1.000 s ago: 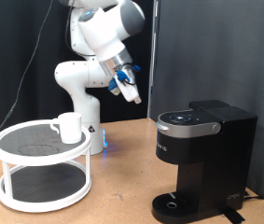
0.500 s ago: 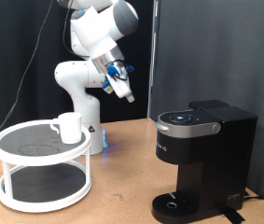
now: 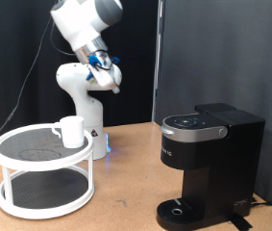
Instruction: Make a cup of coffee with the keurig machine
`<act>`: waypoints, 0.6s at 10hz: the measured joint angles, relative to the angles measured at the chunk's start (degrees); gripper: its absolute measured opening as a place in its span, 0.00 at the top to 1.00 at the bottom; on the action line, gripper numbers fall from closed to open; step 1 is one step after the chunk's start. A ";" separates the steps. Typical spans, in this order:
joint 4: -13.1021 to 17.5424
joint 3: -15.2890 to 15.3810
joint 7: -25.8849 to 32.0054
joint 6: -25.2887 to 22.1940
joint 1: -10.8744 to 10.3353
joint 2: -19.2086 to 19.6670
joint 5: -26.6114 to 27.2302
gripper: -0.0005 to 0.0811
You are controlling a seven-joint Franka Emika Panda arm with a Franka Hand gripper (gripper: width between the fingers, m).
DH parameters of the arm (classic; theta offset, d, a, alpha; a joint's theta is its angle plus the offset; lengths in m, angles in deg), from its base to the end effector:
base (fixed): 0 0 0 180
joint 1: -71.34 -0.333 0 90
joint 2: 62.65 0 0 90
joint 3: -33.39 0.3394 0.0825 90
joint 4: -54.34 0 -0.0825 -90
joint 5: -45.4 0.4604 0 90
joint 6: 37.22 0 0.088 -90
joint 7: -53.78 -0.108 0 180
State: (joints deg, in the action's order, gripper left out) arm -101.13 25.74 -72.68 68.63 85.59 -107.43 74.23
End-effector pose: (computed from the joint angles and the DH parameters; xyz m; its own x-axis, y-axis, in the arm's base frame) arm 0.3503 -0.0952 0.4423 -0.8820 -0.3176 -0.3481 -0.4499 0.7873 0.4216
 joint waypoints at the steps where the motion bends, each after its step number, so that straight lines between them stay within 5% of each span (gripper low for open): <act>1: 0.87 -1.77 0.27 -3.72 1.05 -0.19 -2.39 0.99; 3: 1.69 -4.21 0.55 -7.18 2.86 -0.93 -4.47 0.99; 6: 0.69 -4.52 2.95 -4.26 3.35 -1.44 -4.80 0.99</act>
State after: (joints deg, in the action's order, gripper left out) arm -100.44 21.22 -69.73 64.37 88.93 -108.88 69.43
